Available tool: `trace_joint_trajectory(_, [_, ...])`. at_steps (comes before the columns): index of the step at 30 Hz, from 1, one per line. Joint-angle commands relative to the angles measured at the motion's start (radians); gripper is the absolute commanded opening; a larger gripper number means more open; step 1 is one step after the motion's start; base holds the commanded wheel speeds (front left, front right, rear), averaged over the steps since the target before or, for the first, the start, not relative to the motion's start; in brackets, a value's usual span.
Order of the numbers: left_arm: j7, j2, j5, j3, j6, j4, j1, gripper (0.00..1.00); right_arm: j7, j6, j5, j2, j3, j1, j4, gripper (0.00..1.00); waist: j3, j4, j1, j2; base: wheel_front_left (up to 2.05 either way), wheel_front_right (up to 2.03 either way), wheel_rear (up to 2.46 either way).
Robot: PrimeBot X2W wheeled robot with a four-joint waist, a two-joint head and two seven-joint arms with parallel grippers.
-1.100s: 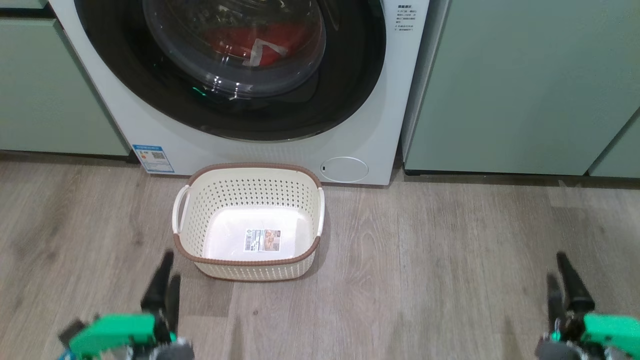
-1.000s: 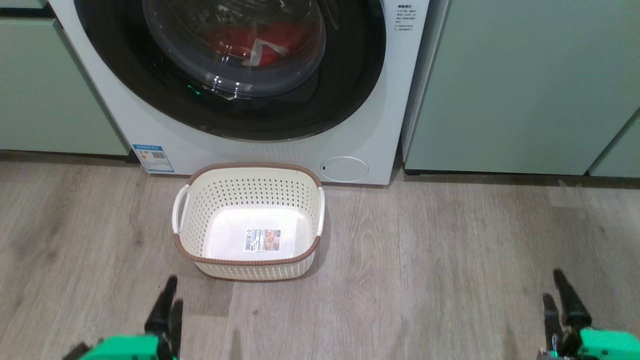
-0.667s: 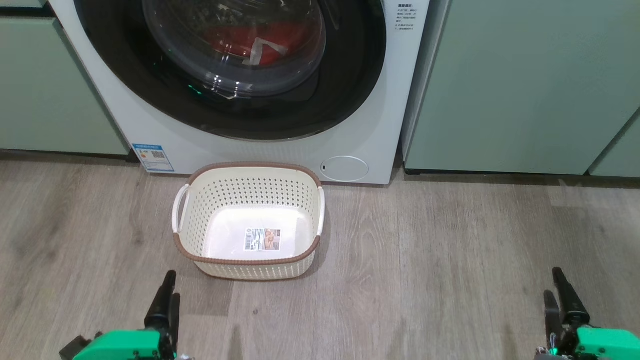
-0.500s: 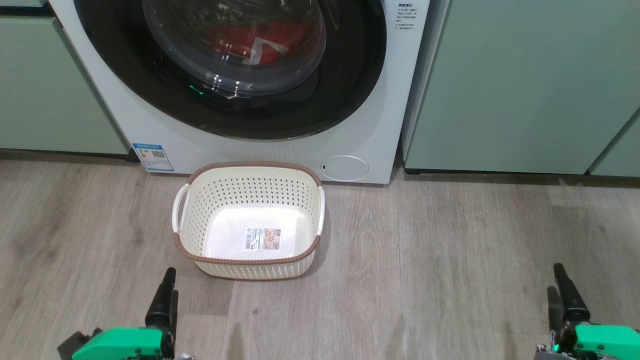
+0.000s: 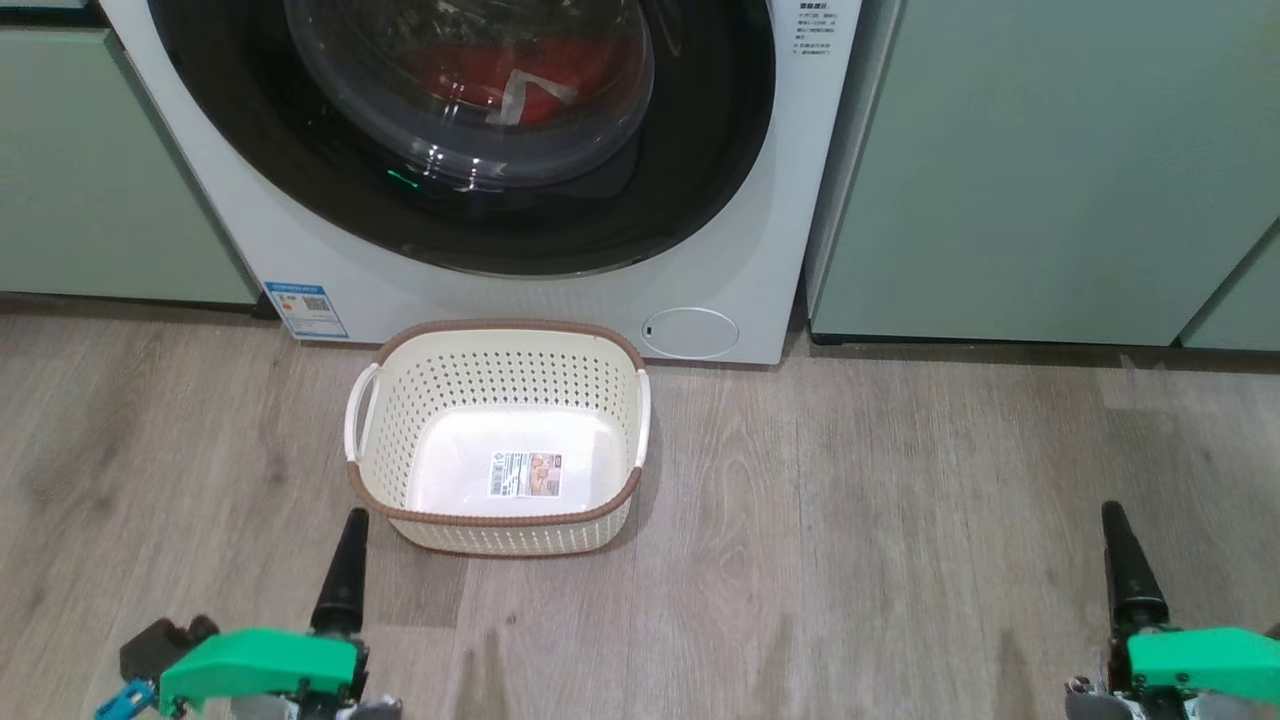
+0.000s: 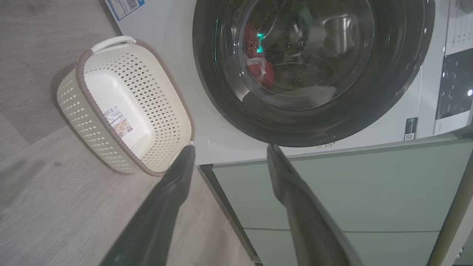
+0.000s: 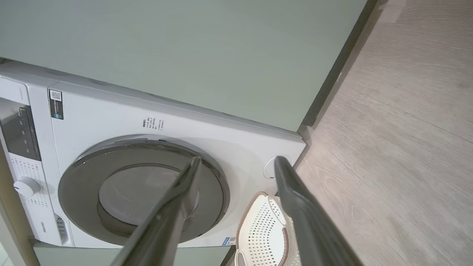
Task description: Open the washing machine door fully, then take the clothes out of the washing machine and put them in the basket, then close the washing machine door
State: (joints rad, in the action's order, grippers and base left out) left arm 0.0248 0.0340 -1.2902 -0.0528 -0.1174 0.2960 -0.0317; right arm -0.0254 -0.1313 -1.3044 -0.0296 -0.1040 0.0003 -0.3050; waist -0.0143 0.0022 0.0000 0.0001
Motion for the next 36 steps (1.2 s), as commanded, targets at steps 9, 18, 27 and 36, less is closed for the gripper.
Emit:
trace_joint_trajectory(9, [-0.036,0.008,0.176,0.02,0.041,-0.075,0.059,1.0,0.037,0.0,0.184,-0.008,0.037,-0.049,0.074,1.0,-0.004,0.0,0.0,-0.0001,0.0,0.0,0.0])
trace_joint_trajectory(18, [-0.06,0.009,0.298,0.04,0.074,-0.096,0.064,1.0,0.06,0.0,0.322,-0.009,0.052,-0.054,0.1,1.0,-0.007,0.001,0.0,-0.0001,0.0,0.0,0.0])
trace_joint_trajectory(27, [-0.086,0.021,0.434,0.067,0.11,-0.123,0.071,1.0,0.087,0.0,0.468,-0.011,0.072,-0.057,0.127,1.0,-0.008,0.001,0.0,-0.0001,0.0,0.0,0.0])
trace_joint_trajectory(36, [-0.113,0.04,0.547,0.102,0.157,-0.154,0.08,1.0,0.113,0.0,0.602,-0.012,0.083,-0.061,0.15,1.0,-0.009,0.001,0.0,-0.0001,0.0,0.0,0.0])
